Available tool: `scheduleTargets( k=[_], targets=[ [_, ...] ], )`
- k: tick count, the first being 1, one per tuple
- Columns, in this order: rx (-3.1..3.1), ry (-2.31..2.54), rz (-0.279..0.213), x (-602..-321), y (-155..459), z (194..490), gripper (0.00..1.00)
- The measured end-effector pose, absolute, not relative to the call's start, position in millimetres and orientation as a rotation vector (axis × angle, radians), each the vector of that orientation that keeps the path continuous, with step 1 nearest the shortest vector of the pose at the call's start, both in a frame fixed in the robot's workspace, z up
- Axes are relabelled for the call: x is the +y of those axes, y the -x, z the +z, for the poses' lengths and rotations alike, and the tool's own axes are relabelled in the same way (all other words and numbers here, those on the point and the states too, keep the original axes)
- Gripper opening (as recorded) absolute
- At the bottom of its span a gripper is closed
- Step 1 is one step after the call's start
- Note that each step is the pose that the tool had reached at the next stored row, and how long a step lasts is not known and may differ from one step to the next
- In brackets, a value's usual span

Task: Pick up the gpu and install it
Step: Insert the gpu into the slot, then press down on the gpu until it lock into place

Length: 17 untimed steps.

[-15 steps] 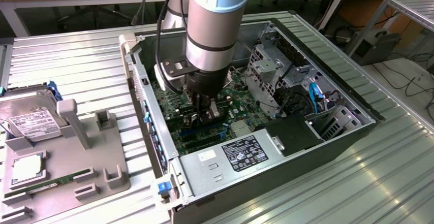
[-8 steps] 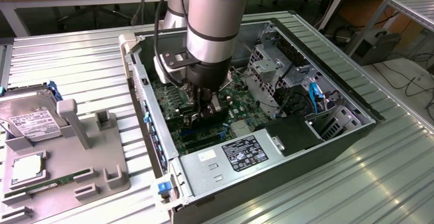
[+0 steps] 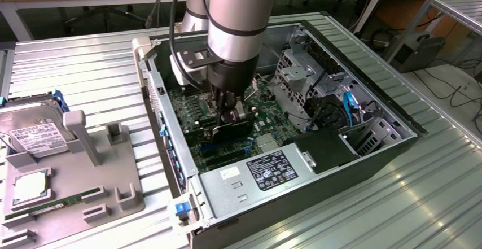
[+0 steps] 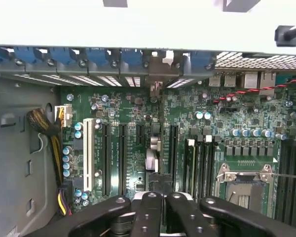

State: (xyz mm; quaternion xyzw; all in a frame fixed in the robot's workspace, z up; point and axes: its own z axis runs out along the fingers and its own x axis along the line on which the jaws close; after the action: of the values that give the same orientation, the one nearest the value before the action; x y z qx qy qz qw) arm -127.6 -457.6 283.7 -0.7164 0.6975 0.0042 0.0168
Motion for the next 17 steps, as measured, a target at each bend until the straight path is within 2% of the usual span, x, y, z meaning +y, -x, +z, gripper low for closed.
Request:
scheduleTargets(
  k=[1,17],
  targets=[
    [2.168,2.227,0.013,-457.6,127.6,283.1,0.11],
    [2.169,2.227,0.013,-457.3,127.9,270.6,0.11]
  ],
)
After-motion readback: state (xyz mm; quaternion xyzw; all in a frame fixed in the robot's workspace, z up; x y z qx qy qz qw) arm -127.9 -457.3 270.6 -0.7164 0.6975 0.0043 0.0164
